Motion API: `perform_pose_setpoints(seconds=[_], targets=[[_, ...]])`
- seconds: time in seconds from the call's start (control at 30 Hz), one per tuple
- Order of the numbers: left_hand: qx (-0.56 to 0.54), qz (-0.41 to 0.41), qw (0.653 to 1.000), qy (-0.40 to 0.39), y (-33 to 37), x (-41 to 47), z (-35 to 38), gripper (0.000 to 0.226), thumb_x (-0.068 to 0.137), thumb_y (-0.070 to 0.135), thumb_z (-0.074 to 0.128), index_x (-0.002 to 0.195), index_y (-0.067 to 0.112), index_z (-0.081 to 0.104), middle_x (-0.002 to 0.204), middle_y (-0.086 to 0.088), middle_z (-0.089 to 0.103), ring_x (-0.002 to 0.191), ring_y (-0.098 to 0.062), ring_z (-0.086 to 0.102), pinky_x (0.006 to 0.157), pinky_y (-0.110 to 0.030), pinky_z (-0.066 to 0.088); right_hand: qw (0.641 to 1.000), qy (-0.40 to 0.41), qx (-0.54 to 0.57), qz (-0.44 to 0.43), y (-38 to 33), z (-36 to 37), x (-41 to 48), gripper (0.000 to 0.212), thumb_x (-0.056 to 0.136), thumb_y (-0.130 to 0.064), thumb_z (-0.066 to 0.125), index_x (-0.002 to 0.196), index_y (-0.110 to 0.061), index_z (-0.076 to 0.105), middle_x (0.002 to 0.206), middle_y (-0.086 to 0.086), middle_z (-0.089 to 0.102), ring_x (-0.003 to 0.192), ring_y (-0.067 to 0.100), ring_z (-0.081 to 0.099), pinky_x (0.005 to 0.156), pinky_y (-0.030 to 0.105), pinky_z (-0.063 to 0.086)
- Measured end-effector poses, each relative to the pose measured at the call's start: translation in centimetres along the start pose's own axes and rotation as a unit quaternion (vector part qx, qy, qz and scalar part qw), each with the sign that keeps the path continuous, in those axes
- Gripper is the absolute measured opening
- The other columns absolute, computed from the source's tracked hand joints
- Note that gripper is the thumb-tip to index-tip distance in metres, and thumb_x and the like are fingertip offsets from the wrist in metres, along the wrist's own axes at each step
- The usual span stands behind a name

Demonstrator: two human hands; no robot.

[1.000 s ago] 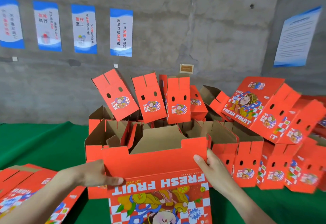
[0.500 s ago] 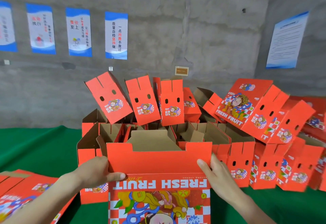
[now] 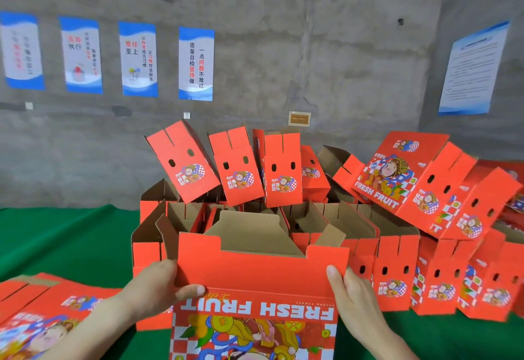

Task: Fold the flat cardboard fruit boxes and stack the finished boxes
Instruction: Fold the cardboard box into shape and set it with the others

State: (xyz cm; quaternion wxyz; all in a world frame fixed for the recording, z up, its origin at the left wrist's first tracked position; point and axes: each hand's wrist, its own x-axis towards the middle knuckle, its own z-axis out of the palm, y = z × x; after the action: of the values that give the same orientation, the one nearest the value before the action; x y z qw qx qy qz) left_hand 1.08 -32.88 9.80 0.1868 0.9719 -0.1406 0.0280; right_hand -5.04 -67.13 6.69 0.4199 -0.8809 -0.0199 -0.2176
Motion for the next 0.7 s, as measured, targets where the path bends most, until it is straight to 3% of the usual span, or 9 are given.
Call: perform_pose_setpoints(seconds=[0.1, 0.2, 0.27, 0.33, 0.4, 0.5, 0.57, 0.63, 0.7], targets=[[-0.026, 0.015, 0.999, 0.013, 0.1, -0.1, 0.2, 0.042, 0.075, 0.064, 0.060, 0.090, 0.027, 0.046, 0.091, 0.009, 0.062, 0.081, -0.006, 0.059, 0.066, -0.014, 0.047, 0.999, 0.027, 0.013, -0.010, 0.5, 0.4, -0.4, 0.037, 0.088, -0.053, 0.036, 0.072, -0.026, 0.055, 0.063, -0.006, 0.060, 0.060, 0.005, 0.058, 0.063, 0.028, 0.044], [-0.049, 0.029, 0.998, 0.028, 0.1, -0.3, 0.7, 0.048, 0.071, 0.065, 0.063, 0.100, 0.028, 0.051, 0.089, 0.012, 0.060, 0.077, -0.006, 0.056, 0.060, -0.013, 0.042, 1.000, 0.000, 0.026, 0.009, 1.7, 0.7, -0.2, 0.025, 0.095, -0.032, 0.052, 0.082, -0.023, 0.071, 0.093, -0.011, 0.060, 0.080, 0.005, 0.060, 0.069, 0.022, 0.045], [-0.058, 0.029, 0.997, 0.033, 0.0, -0.3, 1.2, 0.068, 0.066, 0.069, 0.061, 0.117, 0.025, 0.051, 0.104, 0.009, 0.061, 0.089, -0.008, 0.057, 0.070, -0.014, 0.046, 0.999, -0.004, 0.022, 0.039, 2.7, 0.9, 0.0, 0.029, 0.093, -0.026, 0.060, 0.067, -0.015, 0.069, 0.097, -0.003, 0.059, 0.084, 0.009, 0.059, 0.067, 0.018, 0.043], [-0.037, 0.015, 0.998, 0.040, -0.2, -0.2, 1.7, 0.088, 0.066, 0.071, 0.060, 0.134, 0.019, 0.043, 0.121, 0.001, 0.058, 0.106, -0.013, 0.055, 0.086, -0.020, 0.047, 0.997, 0.019, 0.018, 0.066, 3.2, 1.1, 0.3, 0.043, 0.088, -0.024, 0.067, 0.051, -0.010, 0.050, 0.091, 0.002, 0.057, 0.081, 0.012, 0.057, 0.065, 0.020, 0.039], [-0.031, -0.002, 0.999, 0.037, -0.1, -0.3, 2.2, 0.102, 0.068, 0.070, 0.061, 0.146, 0.014, 0.030, 0.131, -0.007, 0.054, 0.118, -0.020, 0.052, 0.096, -0.027, 0.044, 0.995, 0.049, 0.015, 0.088, 3.4, 1.3, 0.4, 0.051, 0.082, -0.023, 0.074, 0.051, -0.011, 0.035, 0.087, 0.007, 0.055, 0.080, 0.015, 0.055, 0.065, 0.022, 0.036], [-0.044, -0.005, 0.998, 0.040, -0.2, -0.5, 2.3, 0.105, 0.066, 0.069, 0.062, 0.148, 0.013, 0.028, 0.135, -0.011, 0.052, 0.124, -0.023, 0.050, 0.099, -0.029, 0.042, 0.993, 0.062, -0.002, 0.097, 3.3, 1.8, 0.5, 0.047, 0.079, -0.024, 0.076, 0.055, -0.010, 0.038, 0.088, 0.005, 0.054, 0.084, 0.010, 0.054, 0.066, 0.015, 0.034], [-0.081, -0.010, 0.997, 0.014, -0.3, -0.7, 1.8, 0.095, 0.068, 0.064, 0.066, 0.143, 0.015, 0.036, 0.132, -0.002, 0.057, 0.120, -0.014, 0.055, 0.094, -0.021, 0.046, 0.994, 0.064, -0.011, 0.089, 3.1, 2.0, 0.6, 0.047, 0.079, -0.024, 0.077, 0.054, -0.010, 0.040, 0.087, 0.004, 0.053, 0.083, 0.006, 0.052, 0.065, 0.009, 0.033], [-0.158, -0.015, 0.987, -0.001, -0.1, -1.1, 1.1, 0.062, 0.070, 0.062, 0.063, 0.121, 0.028, 0.053, 0.104, 0.013, 0.071, 0.098, -0.001, 0.065, 0.076, -0.013, 0.050, 0.995, 0.065, -0.019, 0.078, 2.8, 2.2, 0.8, 0.050, 0.078, -0.023, 0.077, 0.053, -0.012, 0.036, 0.087, 0.003, 0.052, 0.083, 0.003, 0.050, 0.066, 0.007, 0.033], [-0.181, -0.030, 0.982, 0.051, 0.1, -1.3, 1.0, 0.032, 0.076, 0.063, 0.049, 0.097, 0.042, 0.059, 0.080, 0.021, 0.071, 0.082, -0.001, 0.067, 0.062, -0.012, 0.047, 0.995, 0.058, -0.031, 0.074, 2.6, 2.3, 1.1, 0.052, 0.079, -0.024, 0.077, 0.052, -0.014, 0.034, 0.088, 0.002, 0.052, 0.083, 0.002, 0.050, 0.067, 0.009, 0.033]])
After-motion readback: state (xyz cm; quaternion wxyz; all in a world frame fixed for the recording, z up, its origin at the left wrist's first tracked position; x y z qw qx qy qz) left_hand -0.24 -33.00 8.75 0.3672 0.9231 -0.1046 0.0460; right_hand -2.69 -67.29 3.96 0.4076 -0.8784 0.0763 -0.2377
